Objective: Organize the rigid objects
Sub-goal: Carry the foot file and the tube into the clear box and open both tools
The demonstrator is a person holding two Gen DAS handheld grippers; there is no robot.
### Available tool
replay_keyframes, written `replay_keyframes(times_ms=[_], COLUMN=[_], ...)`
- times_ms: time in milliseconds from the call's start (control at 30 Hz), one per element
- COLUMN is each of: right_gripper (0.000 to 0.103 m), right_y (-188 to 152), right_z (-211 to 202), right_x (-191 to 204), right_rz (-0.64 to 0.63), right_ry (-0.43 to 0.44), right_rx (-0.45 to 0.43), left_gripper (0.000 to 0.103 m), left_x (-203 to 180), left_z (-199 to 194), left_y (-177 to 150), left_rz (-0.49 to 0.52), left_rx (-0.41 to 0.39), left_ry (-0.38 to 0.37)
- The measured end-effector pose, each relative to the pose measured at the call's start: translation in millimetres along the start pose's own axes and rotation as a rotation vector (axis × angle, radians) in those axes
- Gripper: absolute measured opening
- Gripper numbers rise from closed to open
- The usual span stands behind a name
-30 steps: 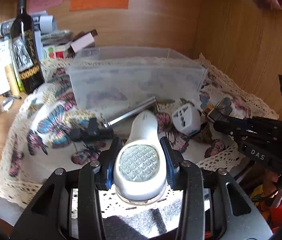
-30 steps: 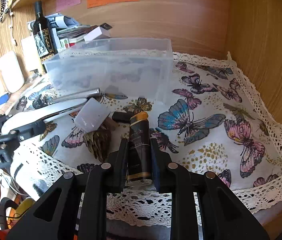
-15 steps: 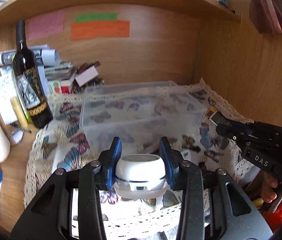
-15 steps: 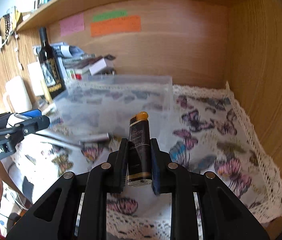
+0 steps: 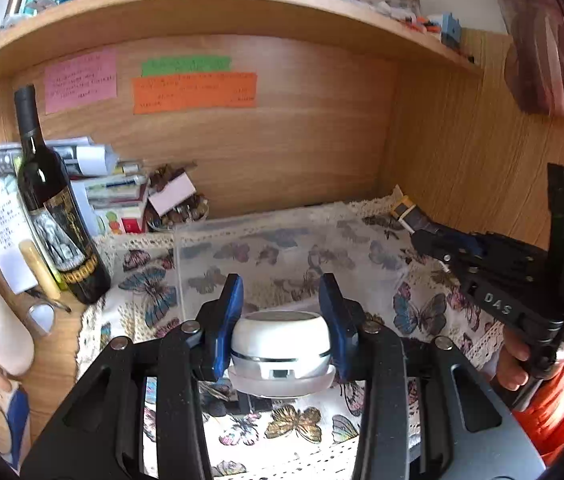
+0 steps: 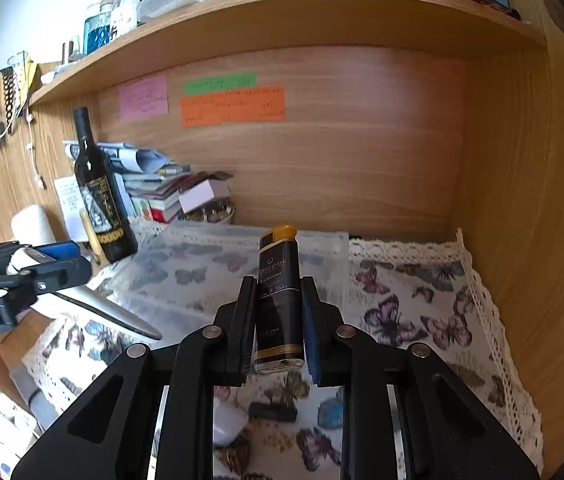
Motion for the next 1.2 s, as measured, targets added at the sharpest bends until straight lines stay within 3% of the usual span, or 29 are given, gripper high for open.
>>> replay_keyframes(times_ms=[367, 967, 1200], right_gripper=[0.019, 0.019, 0.019], right_y=[10, -21, -38], right_z=[34, 101, 123], right_x=[3, -1, 2], right_rz=[-0.006, -0.014, -0.016], right_ry=[0.026, 0.034, 0.052], right_rx=[0.019, 0.173, 0.242], left_gripper=[0.039, 0.039, 0.039], left_x=[10, 28, 26], left_z=[13, 105, 127], left_y=[38, 0, -12], left_rz=[0.032, 0.031, 0.034], left_rx=[-0.079, 0.055, 0.083], left_ry=[0.038, 0.066, 0.041])
Point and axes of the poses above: each gripper's, at about its wrist camera, not at the fingertips, and z roughly the way its jaws point, x to its left, y to its top, the point moved 4 cm from there along z, roughly the way its jaws point, and after that the axes turned 14 degrees about -x, right-handed, at the moved point
